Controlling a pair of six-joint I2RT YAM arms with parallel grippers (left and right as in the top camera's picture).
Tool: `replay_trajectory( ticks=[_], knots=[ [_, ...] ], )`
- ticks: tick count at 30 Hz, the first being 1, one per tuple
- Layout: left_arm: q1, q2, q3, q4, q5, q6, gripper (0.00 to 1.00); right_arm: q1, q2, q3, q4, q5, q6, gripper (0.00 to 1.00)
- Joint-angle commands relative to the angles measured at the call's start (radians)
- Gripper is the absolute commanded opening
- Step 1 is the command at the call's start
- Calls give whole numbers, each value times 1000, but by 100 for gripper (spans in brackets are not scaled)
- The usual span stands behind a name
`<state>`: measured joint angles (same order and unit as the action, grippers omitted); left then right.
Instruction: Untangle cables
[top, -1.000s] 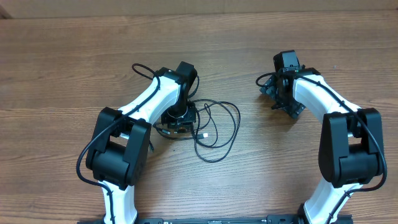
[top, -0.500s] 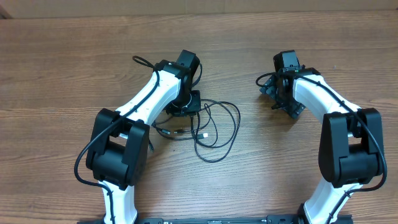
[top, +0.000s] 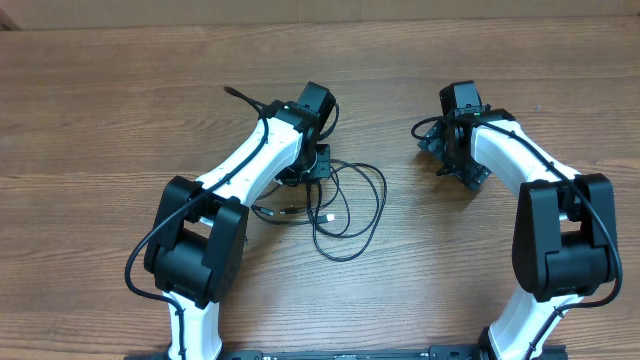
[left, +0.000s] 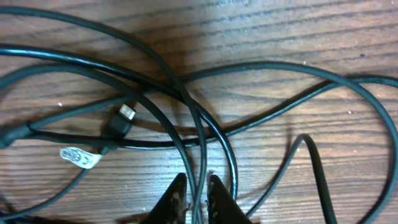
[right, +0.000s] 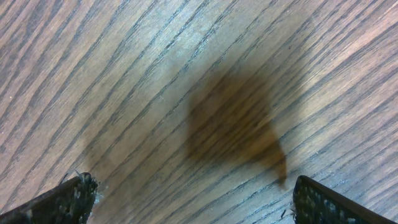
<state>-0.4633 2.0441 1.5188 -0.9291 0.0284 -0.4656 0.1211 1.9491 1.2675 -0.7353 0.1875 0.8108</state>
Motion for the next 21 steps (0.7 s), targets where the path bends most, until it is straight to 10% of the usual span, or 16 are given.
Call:
replay_trajectory(
  ticks=[1, 21],
  knots=[
    [-3, -9, -7, 2, -24, -6, 13, -1, -11, -5, 2, 9, 4, 100],
    [-18, -4, -23, 11, -7, -2, 13, -1, -11, -5, 2, 9, 4, 100]
  ],
)
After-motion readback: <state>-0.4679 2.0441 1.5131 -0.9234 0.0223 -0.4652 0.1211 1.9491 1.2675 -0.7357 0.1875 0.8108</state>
